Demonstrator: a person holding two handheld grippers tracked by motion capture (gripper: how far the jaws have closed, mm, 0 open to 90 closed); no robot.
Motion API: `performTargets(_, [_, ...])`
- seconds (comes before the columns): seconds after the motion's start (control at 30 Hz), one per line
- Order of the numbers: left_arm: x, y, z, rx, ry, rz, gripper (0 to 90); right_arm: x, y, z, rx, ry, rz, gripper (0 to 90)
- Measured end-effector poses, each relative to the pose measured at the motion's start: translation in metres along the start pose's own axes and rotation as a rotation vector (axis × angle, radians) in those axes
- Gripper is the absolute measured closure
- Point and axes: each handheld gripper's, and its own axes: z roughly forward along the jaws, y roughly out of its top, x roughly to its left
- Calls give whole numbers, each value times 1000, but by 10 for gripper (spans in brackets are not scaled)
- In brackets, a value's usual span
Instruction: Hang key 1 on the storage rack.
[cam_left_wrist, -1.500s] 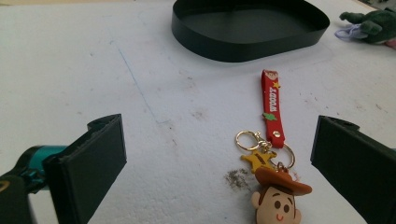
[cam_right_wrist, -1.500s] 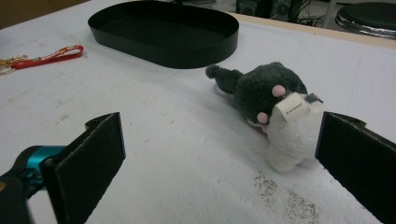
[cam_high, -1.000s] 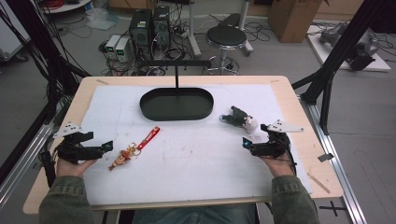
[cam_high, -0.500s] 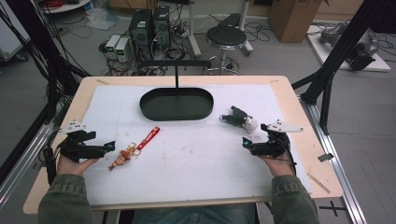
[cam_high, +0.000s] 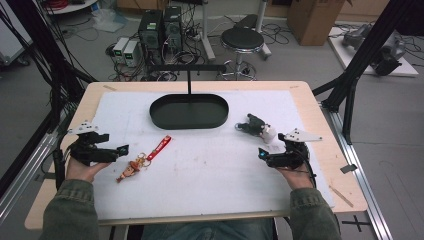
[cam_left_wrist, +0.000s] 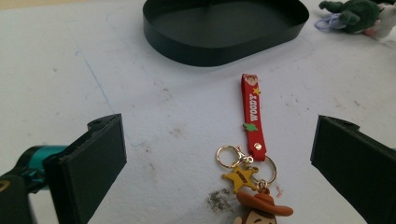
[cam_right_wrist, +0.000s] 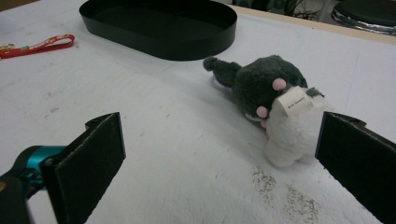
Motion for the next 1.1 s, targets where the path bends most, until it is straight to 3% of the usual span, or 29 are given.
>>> performTargets(0.57, [-18, 28, 34, 89, -19, 79, 38, -2, 1, -4, -19, -9, 7, 6])
performTargets(0.87, [-27, 45, 57, 194, -19, 154, 38, -1, 1, -4, -18, -14, 1, 6])
performTargets(1.1, [-33, 52, 79, 253, -49, 169, 43, -1, 1, -5, -16, -12, 7, 6])
